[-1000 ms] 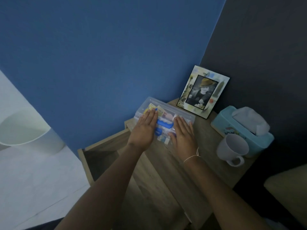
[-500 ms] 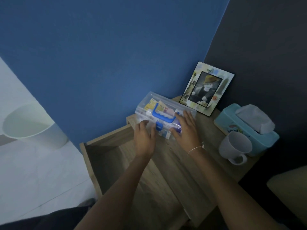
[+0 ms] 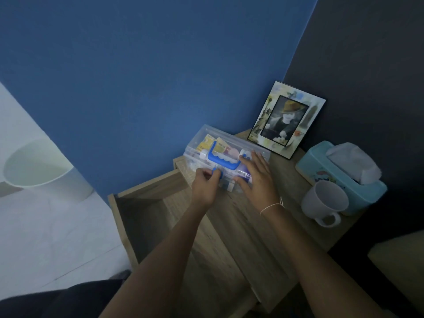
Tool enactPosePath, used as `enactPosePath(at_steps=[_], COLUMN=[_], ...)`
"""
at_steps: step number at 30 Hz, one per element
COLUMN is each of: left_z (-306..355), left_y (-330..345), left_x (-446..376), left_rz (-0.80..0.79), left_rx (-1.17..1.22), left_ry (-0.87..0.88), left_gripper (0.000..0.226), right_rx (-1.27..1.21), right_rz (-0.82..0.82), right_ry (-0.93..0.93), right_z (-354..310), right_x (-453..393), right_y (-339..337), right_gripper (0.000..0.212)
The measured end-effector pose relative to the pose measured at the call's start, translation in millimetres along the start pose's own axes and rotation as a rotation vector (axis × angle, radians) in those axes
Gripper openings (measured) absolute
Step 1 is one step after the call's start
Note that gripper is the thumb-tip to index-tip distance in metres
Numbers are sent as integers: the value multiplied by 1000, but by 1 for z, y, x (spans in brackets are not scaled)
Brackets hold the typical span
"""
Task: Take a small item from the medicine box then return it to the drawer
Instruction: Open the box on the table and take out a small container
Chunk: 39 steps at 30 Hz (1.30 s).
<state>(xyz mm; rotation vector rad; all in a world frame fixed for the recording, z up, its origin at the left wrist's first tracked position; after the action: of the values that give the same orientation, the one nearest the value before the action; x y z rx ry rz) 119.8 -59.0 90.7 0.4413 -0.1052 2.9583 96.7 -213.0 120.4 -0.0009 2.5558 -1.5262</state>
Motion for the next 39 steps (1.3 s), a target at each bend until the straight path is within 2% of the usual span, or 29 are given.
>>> enactPosePath(at_steps=[9, 11, 14, 16, 17, 19, 21, 25, 28, 31, 33, 37, 39], left_z=[-9, -4, 5, 14, 18, 28, 38, 55, 76, 95, 97, 86, 81], left_y=[-9, -10, -19, -29, -34, -40, -41, -39, -33, -29, -29, -25, -25], left_x=[12, 13, 13, 10, 7, 2, 1, 3, -4, -18, -29, -52, -63], left_rz=[-39, -28, 119, 193, 183, 109, 90, 221, 158, 55, -9, -164, -199], left_rx=[-57, -76, -102, -144, -189, -267, -261, -206, -139, -211, -363, -701, -839], left_ry=[-4, 30, 117, 138, 136, 179, 239, 313, 391, 472, 483, 460, 432], left_gripper=[24, 33, 66, 79, 81, 73, 61, 58, 65, 72, 77, 74, 68], right_rx=[-27, -40, -60, -184, -320, -553, -575, -655, -822, -683, -520, -308, -236], right_rz=[-35, -42, 28, 127, 148, 146, 177, 332, 572, 715, 670, 422, 355], right_ry=[24, 21, 72, 195, 262, 320, 318, 264, 236, 265, 252, 230, 239], right_z=[0, 0, -1, 0, 0, -1, 0, 1, 5, 5, 5, 8, 13], right_x=[2, 2, 8, 19, 26, 34, 38, 32, 14, -6, -15, -31, -36], right_y=[-2, -3, 1, 7, 11, 19, 20, 1, -27, -51, -55, -48, -43], right_gripper=[54, 54, 62, 79, 87, 91, 85, 74, 54, 29, 33, 66, 74])
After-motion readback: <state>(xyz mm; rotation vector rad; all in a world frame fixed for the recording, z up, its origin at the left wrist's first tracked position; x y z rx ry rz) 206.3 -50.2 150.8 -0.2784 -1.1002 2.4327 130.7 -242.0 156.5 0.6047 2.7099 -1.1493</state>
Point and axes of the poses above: each hand's wrist, its own x-axis away from the middle knuckle, its own y-axis out of the palm, z = x × y, the point moved 2 cm from there along -x, towards the middle knuckle, and after that the axes turned 10 degrees about -z, right-handed, at the moved point
